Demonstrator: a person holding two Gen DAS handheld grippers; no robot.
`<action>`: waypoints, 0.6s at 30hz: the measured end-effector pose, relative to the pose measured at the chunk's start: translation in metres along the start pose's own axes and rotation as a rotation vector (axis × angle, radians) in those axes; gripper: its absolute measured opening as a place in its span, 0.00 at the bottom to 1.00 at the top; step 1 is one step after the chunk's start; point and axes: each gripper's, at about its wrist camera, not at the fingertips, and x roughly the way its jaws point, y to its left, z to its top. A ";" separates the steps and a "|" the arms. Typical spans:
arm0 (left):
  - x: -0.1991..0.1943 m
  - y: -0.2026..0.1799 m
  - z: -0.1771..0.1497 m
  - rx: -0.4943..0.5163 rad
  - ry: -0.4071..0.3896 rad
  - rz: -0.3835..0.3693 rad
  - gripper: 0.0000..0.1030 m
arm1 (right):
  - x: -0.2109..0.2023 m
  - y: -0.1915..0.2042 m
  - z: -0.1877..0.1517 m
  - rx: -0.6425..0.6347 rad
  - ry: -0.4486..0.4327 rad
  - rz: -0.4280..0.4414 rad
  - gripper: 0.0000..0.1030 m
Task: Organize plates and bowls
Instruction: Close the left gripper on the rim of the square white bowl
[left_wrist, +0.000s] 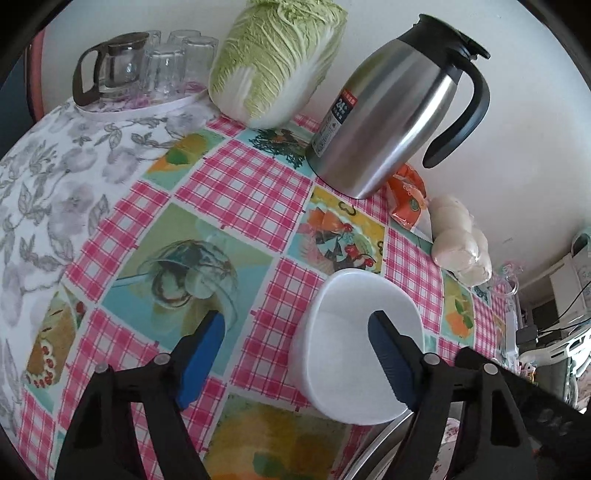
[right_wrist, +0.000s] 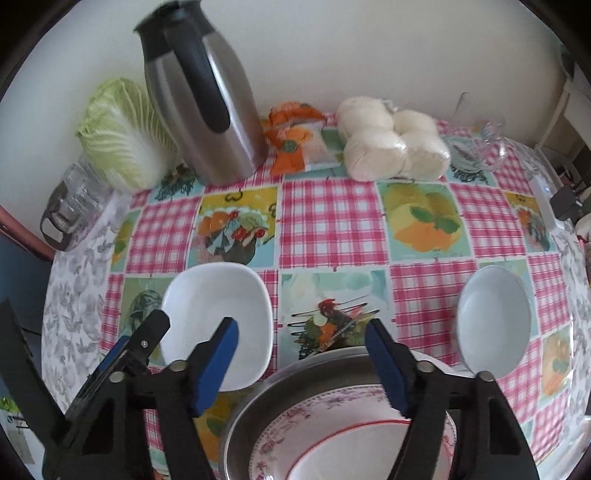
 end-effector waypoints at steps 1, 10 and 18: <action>0.002 -0.001 0.000 0.001 0.007 -0.004 0.69 | 0.004 0.003 0.000 -0.005 0.008 -0.002 0.60; 0.023 -0.011 0.001 0.023 0.054 -0.040 0.34 | 0.037 0.021 -0.001 -0.033 0.069 -0.011 0.28; 0.036 -0.006 0.001 0.020 0.083 -0.010 0.14 | 0.059 0.023 0.001 -0.025 0.098 -0.028 0.13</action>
